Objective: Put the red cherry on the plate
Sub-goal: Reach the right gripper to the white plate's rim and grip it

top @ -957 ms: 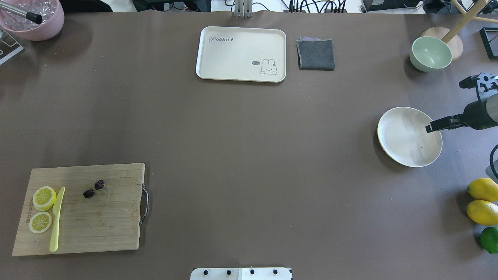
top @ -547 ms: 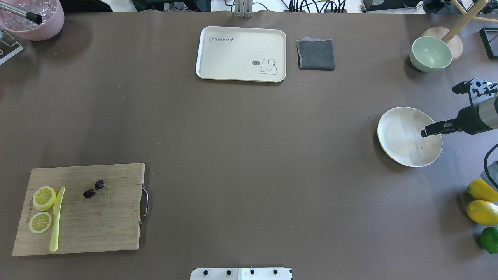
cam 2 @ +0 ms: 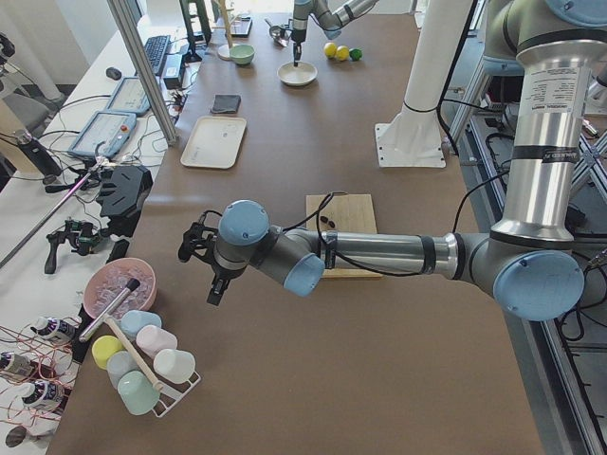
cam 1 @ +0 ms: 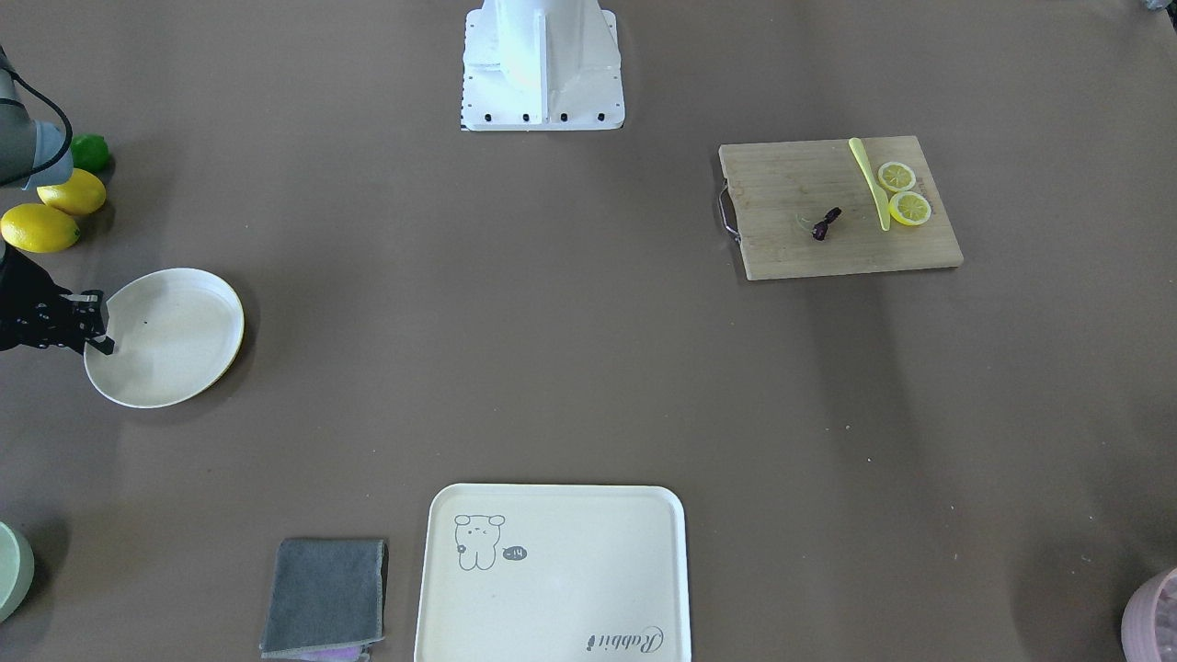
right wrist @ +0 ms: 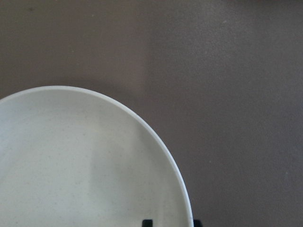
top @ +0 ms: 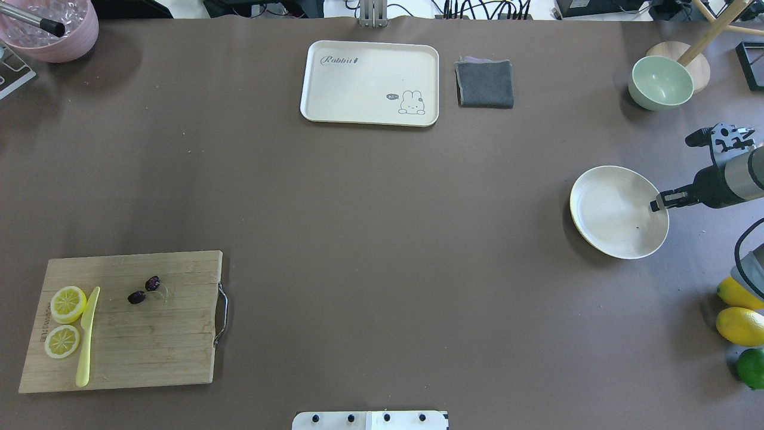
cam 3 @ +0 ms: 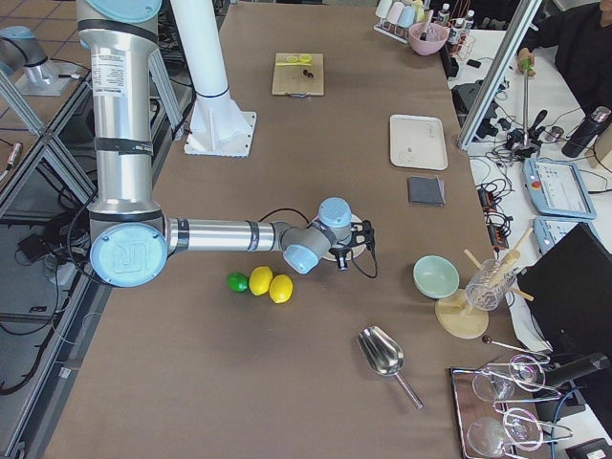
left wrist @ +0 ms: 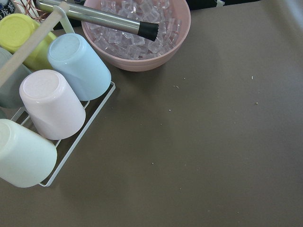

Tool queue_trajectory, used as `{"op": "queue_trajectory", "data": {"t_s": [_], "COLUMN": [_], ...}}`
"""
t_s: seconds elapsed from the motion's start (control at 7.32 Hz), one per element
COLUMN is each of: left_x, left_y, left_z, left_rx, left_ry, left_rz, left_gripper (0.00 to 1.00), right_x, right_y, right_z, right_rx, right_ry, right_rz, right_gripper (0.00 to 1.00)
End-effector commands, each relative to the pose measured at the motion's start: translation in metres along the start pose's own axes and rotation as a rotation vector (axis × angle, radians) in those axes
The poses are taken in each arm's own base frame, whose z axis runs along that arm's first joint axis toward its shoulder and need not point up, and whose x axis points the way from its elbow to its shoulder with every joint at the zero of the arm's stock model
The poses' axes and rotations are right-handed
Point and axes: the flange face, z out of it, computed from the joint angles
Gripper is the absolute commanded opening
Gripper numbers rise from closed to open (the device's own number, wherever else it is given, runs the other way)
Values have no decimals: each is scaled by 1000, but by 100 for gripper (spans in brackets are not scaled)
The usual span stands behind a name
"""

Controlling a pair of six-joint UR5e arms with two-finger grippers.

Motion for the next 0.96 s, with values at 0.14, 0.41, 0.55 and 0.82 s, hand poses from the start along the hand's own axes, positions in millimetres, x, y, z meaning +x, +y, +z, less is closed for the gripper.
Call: {"op": "queue_trajectory", "data": {"t_s": [0.14,0.41,0.55,0.82], "left_x": [1,1,1,0], "left_y": [-1,-1,-1,0], "left_z": [-1,-1,-1,0], "left_rx": [1,2,3,0], "left_ry": [1,1,2,3], "left_rz": [0,1,3,2], "left_gripper": [98,98,98,98], "right_x": [-11,-47,-87,-223], "right_y": [-18,-57,-86,-112], "right_z": [-26,-61,-71,-52], "right_rx": [-9,-5,7,14], "right_ry": [-99,-237,-284,-345], "right_rz": [45,72,106,159], "right_gripper": [0,0,0,0]}}
